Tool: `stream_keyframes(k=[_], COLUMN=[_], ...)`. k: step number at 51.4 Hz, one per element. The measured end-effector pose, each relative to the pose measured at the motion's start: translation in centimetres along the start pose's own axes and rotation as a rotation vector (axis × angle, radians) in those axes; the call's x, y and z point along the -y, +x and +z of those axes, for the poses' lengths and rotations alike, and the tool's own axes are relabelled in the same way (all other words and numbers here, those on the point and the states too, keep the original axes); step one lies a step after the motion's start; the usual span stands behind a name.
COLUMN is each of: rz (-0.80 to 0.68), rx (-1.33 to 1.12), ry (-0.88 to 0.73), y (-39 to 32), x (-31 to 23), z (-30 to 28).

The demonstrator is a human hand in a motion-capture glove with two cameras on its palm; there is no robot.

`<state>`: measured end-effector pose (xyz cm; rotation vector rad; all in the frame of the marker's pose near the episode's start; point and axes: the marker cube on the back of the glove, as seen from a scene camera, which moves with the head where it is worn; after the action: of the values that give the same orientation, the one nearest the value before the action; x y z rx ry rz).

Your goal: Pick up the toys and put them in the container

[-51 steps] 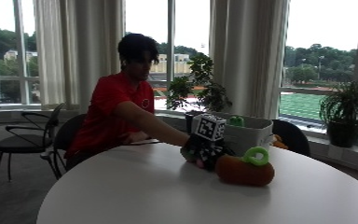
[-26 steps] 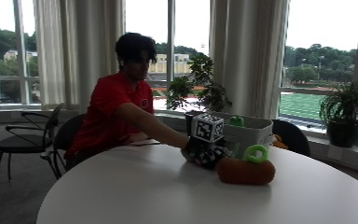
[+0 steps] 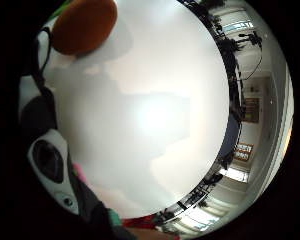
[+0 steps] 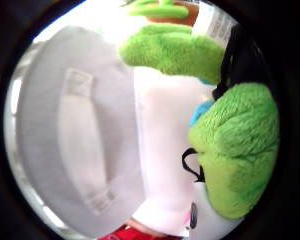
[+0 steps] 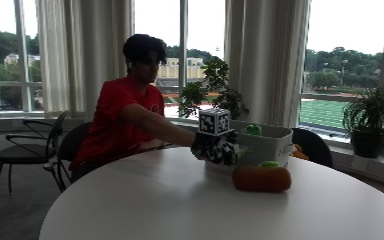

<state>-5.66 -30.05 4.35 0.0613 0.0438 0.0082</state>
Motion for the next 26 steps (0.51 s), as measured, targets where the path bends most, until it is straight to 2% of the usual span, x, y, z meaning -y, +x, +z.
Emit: stream_keyframes(k=[7, 15, 26], rz=[0.006, -0.022, -0.058], rx=[0.005, 0.021, 0.022], ry=[0.117, 0.160, 0.207], y=[0.9, 0.2, -5.2], x=[-0.5, -0.8, -1.8], z=[-8.2, -14.9, -21.6])
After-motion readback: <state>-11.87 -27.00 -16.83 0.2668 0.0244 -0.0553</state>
